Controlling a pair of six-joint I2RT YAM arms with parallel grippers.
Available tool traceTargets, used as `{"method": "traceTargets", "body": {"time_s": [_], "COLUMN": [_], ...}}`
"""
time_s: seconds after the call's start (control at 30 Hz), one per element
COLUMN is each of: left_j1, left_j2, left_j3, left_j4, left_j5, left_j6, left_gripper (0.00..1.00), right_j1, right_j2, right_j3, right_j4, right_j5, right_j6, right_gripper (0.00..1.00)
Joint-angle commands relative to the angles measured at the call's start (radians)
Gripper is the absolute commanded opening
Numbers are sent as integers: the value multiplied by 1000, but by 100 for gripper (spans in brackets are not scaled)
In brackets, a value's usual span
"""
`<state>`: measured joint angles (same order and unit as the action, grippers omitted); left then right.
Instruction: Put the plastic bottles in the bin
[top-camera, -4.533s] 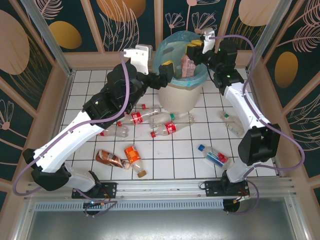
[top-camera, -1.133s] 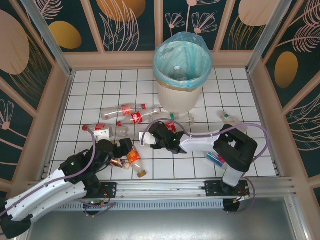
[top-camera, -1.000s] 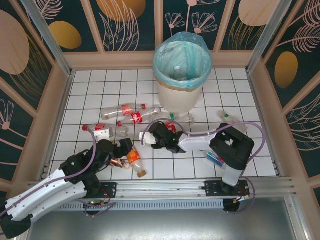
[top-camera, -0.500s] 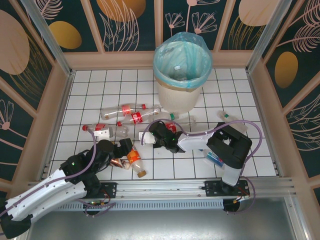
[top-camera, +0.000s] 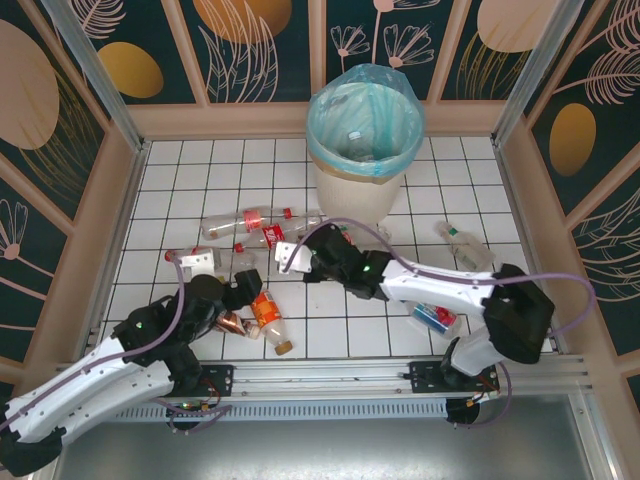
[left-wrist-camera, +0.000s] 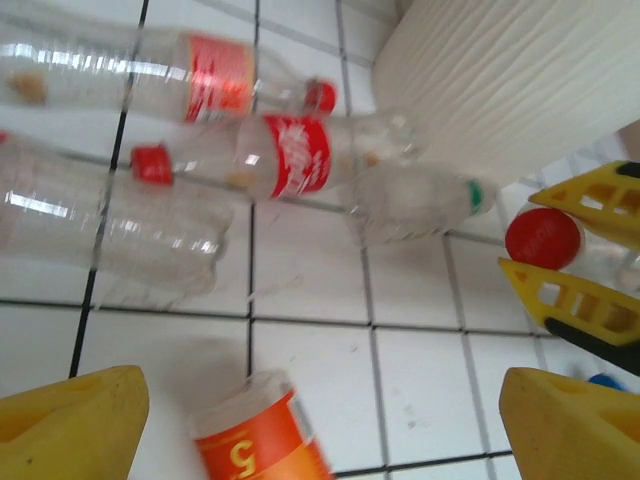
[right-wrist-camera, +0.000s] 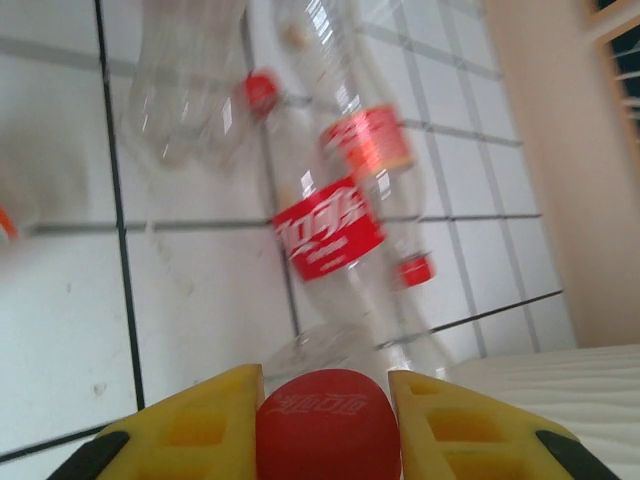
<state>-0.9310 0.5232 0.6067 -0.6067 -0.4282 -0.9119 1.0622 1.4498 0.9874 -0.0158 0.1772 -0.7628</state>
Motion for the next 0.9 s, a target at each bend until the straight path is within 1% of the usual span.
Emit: {"method": "traceTargets", "body": {"time_s": [0.0,0.17,0.2,0.23,0.37,0.47,0.57,0.67,0.73,0.87], "left_j1": [4,4,3,4,4,4,3,3,3,3], "left_j2": [27,168,209,252,410,504,569,615,650,719], "left_j3": [138,358,430,489,700,828,912,933,940,976], "left_j4": [7,39,46,54,94,140,214,338,402,441], "left_j5": [-61,-85,-84,-82,-58,-52,-72,-60,-53,-21], "left_j6": [73,236,276,315,459,563,645,715,730,723], "left_gripper": [90,90,90,90,90,90,90,91,92,92], "right_j1": [5,4,0,-6,-34,-90,-185,-308,-407,-576], "right_j2": [-138,-275,-293,-306,-332,-339,-322,-252,-169,-15], "right_j3": [91,211,248,287,428,508,535,568,622,676], "right_j4": [-69,-74,-75,-76,-61,-2,97,169,184,260], "right_j5": [-69,-133,-152,-157,-250,-326,-334,-336,-375,-479], "right_j6": [115,183,197,212,274,324,355,393,456,629], "right_gripper": [16,16,16,16,16,15,16,16,16,15]}}
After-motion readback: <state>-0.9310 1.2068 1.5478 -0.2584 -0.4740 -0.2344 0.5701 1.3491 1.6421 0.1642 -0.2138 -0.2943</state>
